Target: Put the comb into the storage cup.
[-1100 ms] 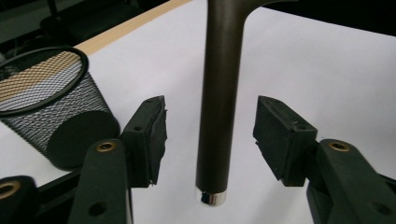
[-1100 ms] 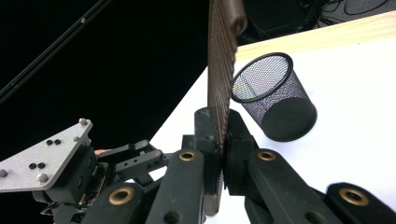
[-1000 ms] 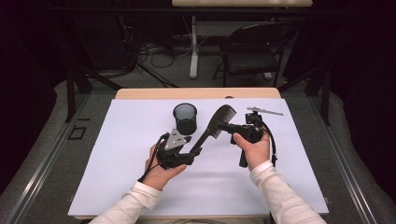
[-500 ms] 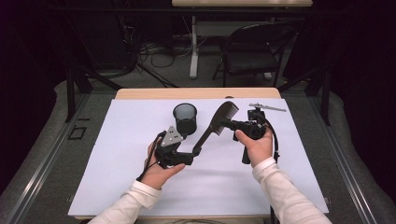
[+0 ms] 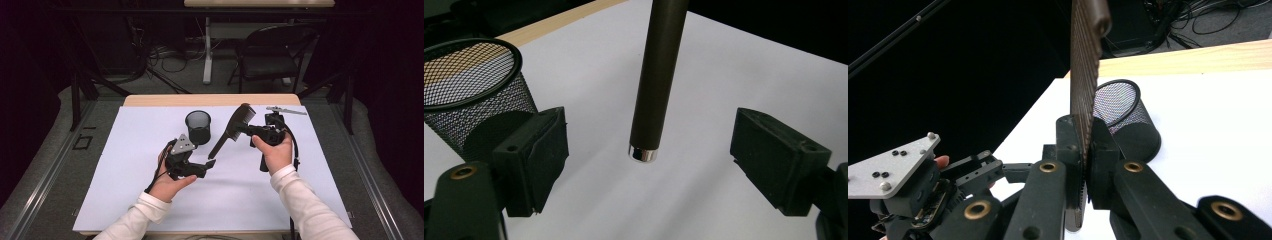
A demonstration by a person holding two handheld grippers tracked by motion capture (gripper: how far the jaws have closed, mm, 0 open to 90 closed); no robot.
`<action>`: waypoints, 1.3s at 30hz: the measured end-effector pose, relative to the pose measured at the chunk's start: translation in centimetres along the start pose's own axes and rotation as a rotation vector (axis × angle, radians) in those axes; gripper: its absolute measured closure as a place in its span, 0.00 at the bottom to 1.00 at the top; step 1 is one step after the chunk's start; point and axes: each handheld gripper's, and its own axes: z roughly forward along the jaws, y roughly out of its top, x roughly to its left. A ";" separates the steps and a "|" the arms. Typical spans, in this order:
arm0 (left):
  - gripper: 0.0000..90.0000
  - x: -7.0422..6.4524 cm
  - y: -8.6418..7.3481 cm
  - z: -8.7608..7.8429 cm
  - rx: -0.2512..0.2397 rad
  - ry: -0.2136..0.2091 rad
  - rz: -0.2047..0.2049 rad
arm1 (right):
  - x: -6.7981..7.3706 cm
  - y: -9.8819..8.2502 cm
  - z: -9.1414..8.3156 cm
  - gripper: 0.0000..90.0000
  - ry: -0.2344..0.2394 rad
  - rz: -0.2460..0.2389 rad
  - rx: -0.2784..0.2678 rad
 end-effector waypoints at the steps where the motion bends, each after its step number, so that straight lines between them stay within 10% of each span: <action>1: 0.17 0.1 0.0 -0.1 -0.005 -0.005 -0.005 | 0.0 0.1 0.0 0.97 0.000 0.003 0.000; 39: 0.10 4.5 -0.1 -2.4 -0.016 0.070 -0.136 | -0.7 2.5 0.9 0.97 -0.074 -0.010 -0.037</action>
